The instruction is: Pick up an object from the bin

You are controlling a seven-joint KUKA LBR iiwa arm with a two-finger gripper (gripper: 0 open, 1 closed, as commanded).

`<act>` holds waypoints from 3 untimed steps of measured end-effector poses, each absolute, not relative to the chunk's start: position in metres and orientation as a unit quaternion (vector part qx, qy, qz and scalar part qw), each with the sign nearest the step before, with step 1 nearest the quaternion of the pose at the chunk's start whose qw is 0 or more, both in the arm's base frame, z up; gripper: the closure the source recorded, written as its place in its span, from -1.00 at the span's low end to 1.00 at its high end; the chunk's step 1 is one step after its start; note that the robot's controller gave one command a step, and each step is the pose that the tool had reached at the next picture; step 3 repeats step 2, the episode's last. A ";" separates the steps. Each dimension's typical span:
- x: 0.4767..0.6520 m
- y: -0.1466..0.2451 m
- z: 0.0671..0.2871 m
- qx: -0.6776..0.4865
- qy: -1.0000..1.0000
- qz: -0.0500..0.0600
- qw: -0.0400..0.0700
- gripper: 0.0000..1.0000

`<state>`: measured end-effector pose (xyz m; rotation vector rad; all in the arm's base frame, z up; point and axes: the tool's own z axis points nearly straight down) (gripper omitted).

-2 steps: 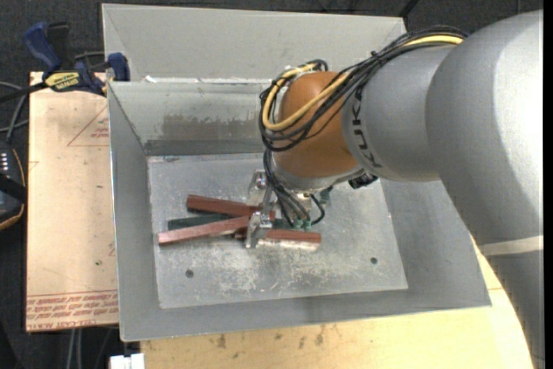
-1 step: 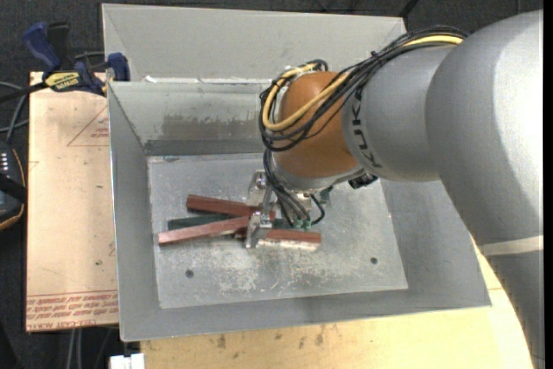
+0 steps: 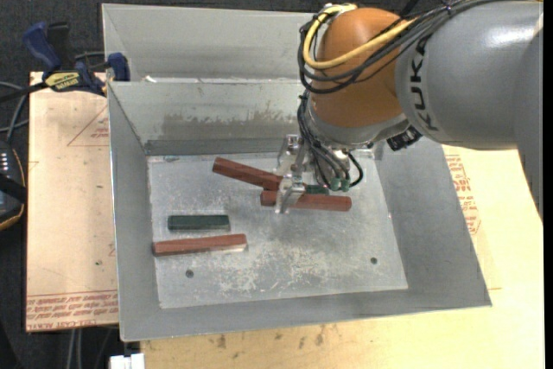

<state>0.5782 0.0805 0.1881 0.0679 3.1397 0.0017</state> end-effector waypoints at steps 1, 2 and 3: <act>0.578 0.081 0.188 0.022 1.000 0.001 0.001 1.00; 0.590 0.068 0.299 0.031 1.000 0.000 0.001 1.00; 0.590 0.068 0.299 0.031 1.000 0.000 0.001 1.00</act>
Offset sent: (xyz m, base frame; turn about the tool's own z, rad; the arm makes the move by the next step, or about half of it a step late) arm 0.0108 -0.0134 0.1113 0.0191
